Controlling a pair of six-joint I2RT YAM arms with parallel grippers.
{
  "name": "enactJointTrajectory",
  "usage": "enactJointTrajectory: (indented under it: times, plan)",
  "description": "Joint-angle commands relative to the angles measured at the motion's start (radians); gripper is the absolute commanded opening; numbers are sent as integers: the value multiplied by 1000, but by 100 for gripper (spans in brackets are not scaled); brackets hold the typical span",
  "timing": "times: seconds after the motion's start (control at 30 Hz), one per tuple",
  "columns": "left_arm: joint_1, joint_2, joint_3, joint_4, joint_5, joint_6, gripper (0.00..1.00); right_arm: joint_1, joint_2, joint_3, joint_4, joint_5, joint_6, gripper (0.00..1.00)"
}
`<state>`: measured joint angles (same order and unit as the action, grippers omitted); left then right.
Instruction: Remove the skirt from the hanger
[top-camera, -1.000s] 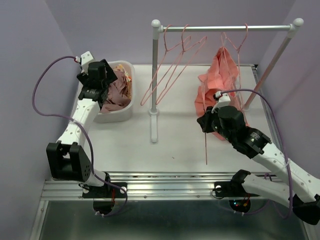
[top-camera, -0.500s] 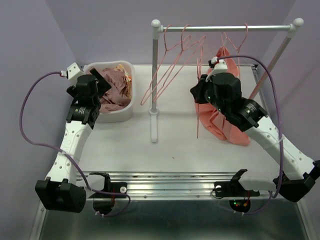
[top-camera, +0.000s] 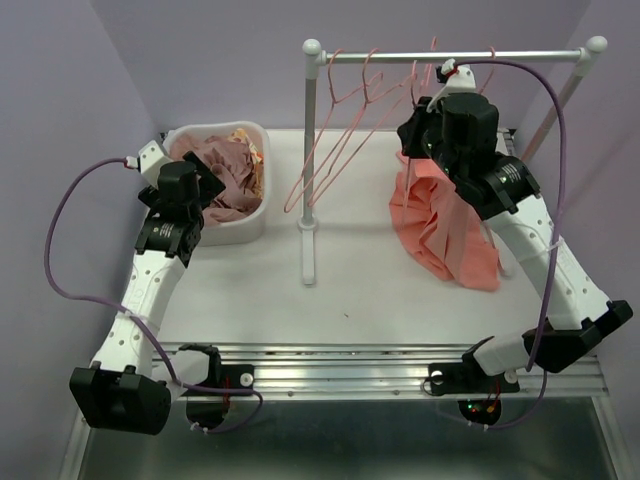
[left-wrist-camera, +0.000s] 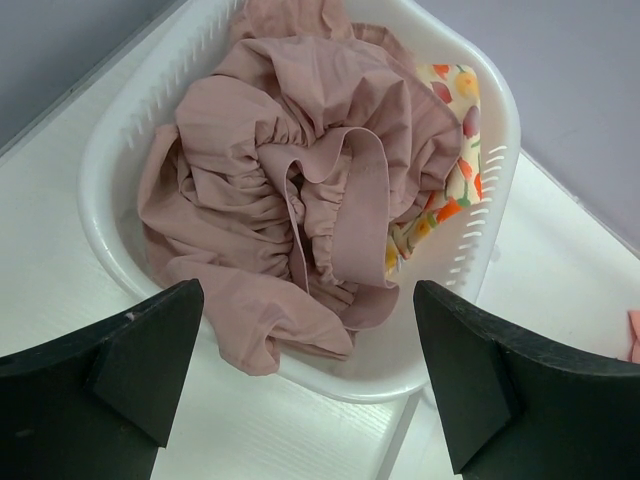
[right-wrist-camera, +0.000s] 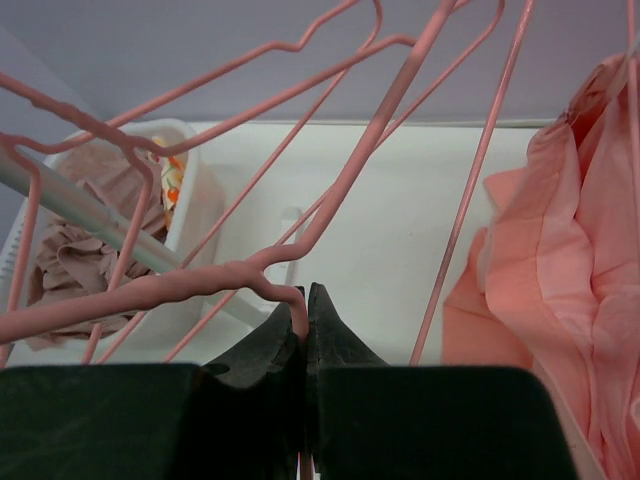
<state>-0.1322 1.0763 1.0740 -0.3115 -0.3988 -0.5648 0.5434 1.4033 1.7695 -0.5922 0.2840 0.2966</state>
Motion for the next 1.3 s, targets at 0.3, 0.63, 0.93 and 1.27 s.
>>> enactJointTrajectory:
  times: [0.3, 0.63, 0.93, 1.27]
  plan:
    - [-18, 33, 7, 40, -14, 2, 99, -91, 161, 225, 45, -78, -51, 1]
    - [-26, 57, 10, 48, -25, 19, 99, -131, 211, 217, 55, -124, -36, 1]
    - [-29, 63, 12, 41, -37, 13, 99, -131, 152, 73, 129, -120, -28, 22]
    - [-33, 65, 17, 41, -35, 11, 99, -131, 126, 64, 135, -140, -36, 46]
